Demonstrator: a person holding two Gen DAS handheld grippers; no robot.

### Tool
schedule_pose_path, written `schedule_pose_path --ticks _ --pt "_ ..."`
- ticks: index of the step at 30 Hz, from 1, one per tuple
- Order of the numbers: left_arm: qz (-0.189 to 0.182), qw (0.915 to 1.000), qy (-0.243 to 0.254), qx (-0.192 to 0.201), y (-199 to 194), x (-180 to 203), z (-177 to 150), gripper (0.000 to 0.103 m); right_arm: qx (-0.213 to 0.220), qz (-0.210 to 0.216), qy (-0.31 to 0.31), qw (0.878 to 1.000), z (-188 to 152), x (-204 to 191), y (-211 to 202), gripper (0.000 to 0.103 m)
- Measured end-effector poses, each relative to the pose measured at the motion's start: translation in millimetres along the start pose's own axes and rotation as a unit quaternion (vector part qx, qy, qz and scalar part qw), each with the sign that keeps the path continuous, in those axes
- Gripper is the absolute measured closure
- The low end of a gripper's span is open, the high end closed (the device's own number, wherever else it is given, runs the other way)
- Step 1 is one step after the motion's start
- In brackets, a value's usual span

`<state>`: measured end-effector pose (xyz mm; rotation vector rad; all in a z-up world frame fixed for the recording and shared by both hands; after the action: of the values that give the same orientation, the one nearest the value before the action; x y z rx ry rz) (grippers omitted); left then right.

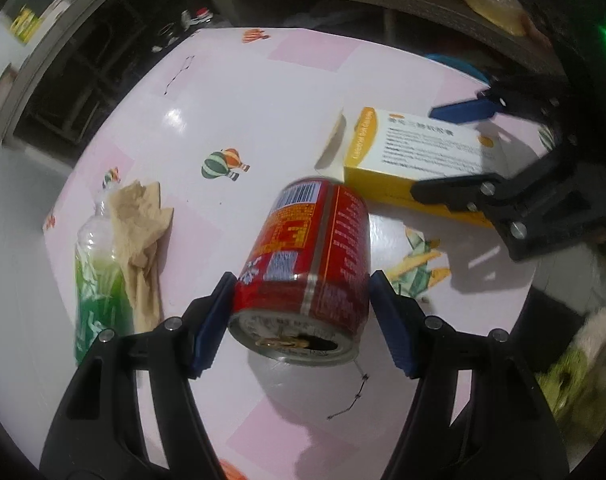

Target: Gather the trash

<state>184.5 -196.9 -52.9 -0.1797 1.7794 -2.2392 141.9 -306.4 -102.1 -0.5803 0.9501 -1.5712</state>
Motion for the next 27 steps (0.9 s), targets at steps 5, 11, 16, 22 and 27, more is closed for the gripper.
schedule_pose_path --ticks 5,11,16,22,27 --pt "0.038 0.9884 0.103 -0.104 6.0 13.7 -3.7 0.039 -0.002 -0.005 -0.013 1.0 -0.6 -3.8 2.0 0.031" --pt "0.045 0.9779 0.133 -0.155 11.9 26.3 3.7 0.038 -0.004 -0.006 -0.003 1.0 -5.8 -7.2 12.2 0.031" --pt "0.017 0.9919 0.087 -0.091 7.7 18.6 14.0 0.029 -0.009 0.008 0.006 1.0 -4.0 -4.2 13.2 0.031" --pt "-0.01 0.9978 0.044 -0.047 9.9 8.3 20.1 0.023 -0.011 0.011 0.007 1.0 -4.6 -1.6 11.3 0.031" --pt "-0.06 0.9979 -0.017 0.017 -1.8 -5.6 31.8 0.019 -0.01 0.009 0.007 1.0 -3.8 -3.2 12.1 0.03"
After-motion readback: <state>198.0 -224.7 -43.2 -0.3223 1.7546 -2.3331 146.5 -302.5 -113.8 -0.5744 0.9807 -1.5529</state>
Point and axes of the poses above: each gripper's, at about its wrist camera, not at the fingertips, and y roughly the way its jaws point, x to its right, z to its top, the point moved 3 cm from there along y, roughly the way its jaws point, and after that the axes turned 10 degrees about -z, right-handed, at the moved point
